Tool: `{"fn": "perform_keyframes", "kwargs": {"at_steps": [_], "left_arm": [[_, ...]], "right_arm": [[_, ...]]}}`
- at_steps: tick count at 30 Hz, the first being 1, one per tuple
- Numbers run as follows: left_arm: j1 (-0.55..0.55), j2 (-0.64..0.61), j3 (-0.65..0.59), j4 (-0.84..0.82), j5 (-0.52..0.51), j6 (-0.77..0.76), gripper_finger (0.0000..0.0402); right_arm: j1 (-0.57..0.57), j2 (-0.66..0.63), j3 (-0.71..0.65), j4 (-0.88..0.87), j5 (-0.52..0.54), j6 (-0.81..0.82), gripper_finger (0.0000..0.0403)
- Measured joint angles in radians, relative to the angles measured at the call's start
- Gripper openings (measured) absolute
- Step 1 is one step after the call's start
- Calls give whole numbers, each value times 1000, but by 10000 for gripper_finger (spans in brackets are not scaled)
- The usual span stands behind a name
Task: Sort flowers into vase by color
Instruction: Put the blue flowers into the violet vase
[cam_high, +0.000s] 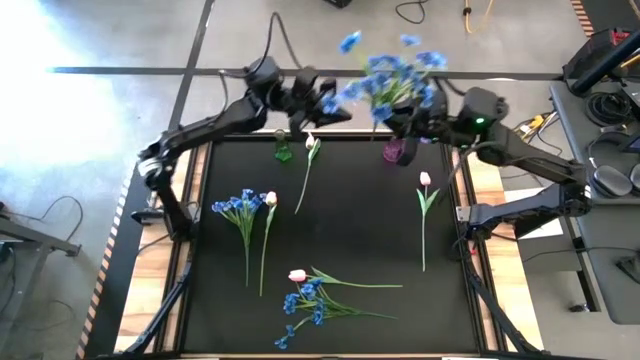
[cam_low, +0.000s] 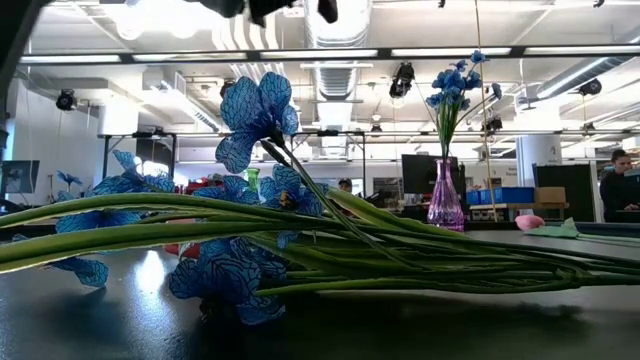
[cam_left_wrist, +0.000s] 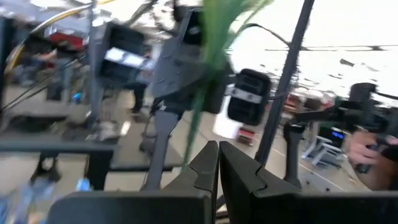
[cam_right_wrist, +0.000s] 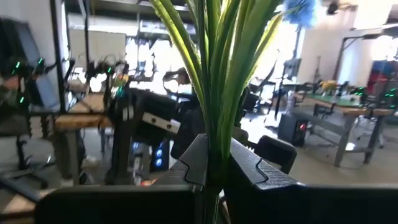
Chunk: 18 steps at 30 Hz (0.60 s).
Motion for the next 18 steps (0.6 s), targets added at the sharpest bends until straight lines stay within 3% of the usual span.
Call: {"fn": "perform_keyframes", "kwargs": {"at_steps": [6,12,18], "left_arm": [[-4,177,311,-116,17,-56,4],[-8,335,606,-401,15,9,54],[-8,276,453,-299,6,35,127]], "right_arm": [[-13,-11,-2,-15,65,-3,22],[-13,21,-2,6,146,5,22],[-12,20,-2,6,203,2,22]]}}
